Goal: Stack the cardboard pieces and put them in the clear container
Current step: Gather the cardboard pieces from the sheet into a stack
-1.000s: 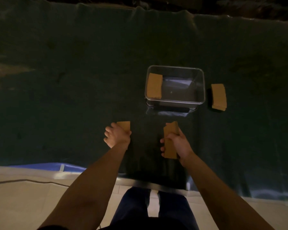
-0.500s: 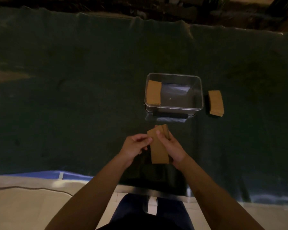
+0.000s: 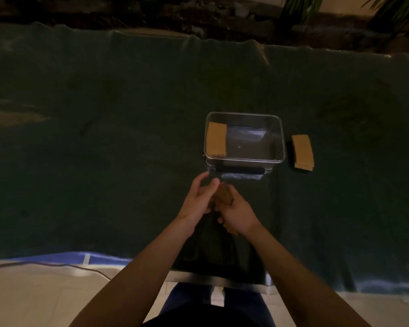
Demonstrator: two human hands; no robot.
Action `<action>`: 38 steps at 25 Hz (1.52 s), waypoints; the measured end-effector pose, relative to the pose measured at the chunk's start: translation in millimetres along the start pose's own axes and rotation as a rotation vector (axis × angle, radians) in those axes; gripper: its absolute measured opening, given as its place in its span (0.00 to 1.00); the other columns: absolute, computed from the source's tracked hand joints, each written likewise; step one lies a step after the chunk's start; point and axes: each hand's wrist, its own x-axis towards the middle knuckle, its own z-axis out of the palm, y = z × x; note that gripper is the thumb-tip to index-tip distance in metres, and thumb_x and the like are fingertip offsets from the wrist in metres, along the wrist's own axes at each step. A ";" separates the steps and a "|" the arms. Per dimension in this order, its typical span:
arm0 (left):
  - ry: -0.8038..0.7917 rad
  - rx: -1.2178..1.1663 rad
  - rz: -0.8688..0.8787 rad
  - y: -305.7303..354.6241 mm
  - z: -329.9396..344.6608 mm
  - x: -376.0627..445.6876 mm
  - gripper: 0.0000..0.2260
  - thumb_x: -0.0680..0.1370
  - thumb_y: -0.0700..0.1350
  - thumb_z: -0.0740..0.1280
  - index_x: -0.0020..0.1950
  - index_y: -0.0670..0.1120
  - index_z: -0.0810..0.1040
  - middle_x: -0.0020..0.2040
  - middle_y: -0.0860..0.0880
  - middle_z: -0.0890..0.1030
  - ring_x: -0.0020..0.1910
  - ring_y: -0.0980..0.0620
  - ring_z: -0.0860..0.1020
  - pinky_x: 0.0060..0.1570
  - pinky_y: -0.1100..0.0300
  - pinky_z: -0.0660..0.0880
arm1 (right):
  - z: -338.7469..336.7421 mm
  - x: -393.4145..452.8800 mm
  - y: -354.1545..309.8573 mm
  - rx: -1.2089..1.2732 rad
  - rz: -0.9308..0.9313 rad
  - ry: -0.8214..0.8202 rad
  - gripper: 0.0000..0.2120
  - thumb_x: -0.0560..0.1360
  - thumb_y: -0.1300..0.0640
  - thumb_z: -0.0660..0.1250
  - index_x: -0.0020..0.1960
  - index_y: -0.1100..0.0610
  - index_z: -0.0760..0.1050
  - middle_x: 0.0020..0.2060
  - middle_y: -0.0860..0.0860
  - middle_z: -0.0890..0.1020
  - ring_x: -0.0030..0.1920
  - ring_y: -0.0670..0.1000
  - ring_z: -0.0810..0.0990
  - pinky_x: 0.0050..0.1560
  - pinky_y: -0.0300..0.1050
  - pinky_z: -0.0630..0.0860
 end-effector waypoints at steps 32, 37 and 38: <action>-0.193 0.180 -0.034 64.3 290.0 41.4 0.24 0.73 0.53 0.74 0.68 0.62 0.75 0.70 0.51 0.73 0.69 0.46 0.69 0.69 0.41 0.68 | -250.5 -22.7 81.6 0.324 0.021 -0.003 0.31 0.73 0.52 0.71 0.67 0.34 0.59 0.51 0.50 0.81 0.43 0.50 0.83 0.32 0.45 0.82; -0.162 0.138 -0.063 65.6 309.8 47.2 0.24 0.72 0.49 0.76 0.68 0.59 0.77 0.67 0.50 0.76 0.68 0.44 0.72 0.69 0.42 0.69 | -277.9 -13.6 93.7 0.313 0.046 -0.068 0.30 0.74 0.54 0.71 0.69 0.37 0.61 0.52 0.48 0.80 0.44 0.50 0.83 0.32 0.45 0.82; -0.131 0.138 -0.053 64.4 312.9 48.1 0.24 0.72 0.49 0.76 0.68 0.59 0.77 0.67 0.50 0.76 0.68 0.45 0.73 0.69 0.42 0.69 | -280.9 -12.1 94.0 0.309 0.056 -0.068 0.30 0.74 0.54 0.71 0.69 0.37 0.62 0.52 0.49 0.80 0.43 0.50 0.83 0.32 0.45 0.82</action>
